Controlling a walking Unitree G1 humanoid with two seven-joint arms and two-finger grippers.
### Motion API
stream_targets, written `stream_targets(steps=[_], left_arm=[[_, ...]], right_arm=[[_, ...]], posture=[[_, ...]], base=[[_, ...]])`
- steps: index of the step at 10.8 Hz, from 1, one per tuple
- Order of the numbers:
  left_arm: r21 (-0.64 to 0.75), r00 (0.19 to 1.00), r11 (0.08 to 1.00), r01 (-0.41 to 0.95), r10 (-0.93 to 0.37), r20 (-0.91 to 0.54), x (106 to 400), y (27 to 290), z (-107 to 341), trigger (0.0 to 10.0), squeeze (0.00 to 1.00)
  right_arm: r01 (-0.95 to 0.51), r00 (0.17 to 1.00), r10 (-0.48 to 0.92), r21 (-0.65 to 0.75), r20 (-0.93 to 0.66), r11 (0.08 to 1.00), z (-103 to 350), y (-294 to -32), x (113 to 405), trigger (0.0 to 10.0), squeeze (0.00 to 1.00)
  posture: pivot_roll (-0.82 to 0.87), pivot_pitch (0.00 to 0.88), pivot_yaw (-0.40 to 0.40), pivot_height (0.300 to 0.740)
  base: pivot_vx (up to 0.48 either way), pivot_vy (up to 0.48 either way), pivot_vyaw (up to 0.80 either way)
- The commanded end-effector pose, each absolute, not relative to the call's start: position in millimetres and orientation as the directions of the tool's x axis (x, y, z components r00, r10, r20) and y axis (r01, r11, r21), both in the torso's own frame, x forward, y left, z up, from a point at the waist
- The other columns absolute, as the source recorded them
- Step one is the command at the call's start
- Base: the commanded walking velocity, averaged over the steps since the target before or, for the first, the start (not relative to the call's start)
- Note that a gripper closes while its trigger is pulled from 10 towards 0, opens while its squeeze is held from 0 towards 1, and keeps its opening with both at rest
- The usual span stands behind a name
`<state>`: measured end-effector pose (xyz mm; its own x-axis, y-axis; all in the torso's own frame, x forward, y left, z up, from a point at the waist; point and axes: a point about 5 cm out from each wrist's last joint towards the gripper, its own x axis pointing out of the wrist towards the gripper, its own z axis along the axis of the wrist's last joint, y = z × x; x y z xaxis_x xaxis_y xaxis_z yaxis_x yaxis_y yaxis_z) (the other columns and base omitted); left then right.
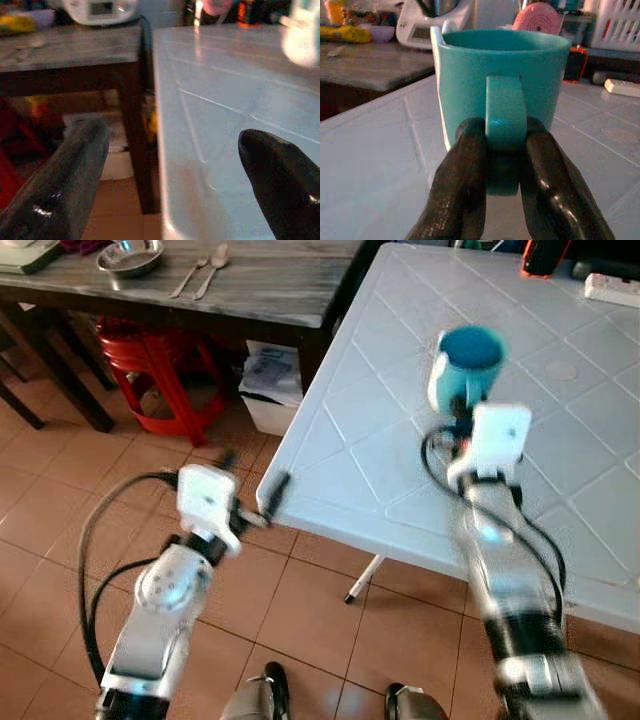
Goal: Setting the table
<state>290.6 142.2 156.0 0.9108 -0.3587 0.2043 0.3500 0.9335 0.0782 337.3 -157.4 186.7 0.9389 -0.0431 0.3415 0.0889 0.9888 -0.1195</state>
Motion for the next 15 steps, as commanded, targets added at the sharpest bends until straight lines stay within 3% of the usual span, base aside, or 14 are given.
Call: stream_targets(steps=[1,4,9,15], left_arm=[[0.053,0.932,0.953,0.298,-0.302,0.201,293,151,153,10.0,0.0],[-0.005,0.942,0.966,0.26,-0.252,0.219,303,149,152,10.0,0.0],[-0.005,0.933,0.957,0.289,-0.28,0.227,308,143,152,10.0,0.0],[-0.01,0.939,0.972,0.233,-0.222,0.261,309,148,157,10.0,0.0]], right_arm=[[0.06,0.93,0.0,-0.15,0.369,0.987,191,-151,326,10.0,0.0],[0.067,0.963,-0.015,-0.186,0.269,0.98,168,-164,295,10.0,0.0],[0.08,0.968,-0.034,-0.176,0.249,0.981,171,-163,288,10.0,0.0],[0.059,0.969,-0.011,-0.185,0.249,0.981,171,-160,289,10.0,0.0]], posture=[[-0.06,0.168,0.079,0.74],[-0.08,0.161,0.084,0.74],[-0.11,0.171,0.104,0.74],[-0.09,0.16,0.091,0.74]], base=[[0.0,0.0,0.0],[0.0,0.111,-0.51],[0.0,0.418,-0.7],[0.0,0.455,0.0]])
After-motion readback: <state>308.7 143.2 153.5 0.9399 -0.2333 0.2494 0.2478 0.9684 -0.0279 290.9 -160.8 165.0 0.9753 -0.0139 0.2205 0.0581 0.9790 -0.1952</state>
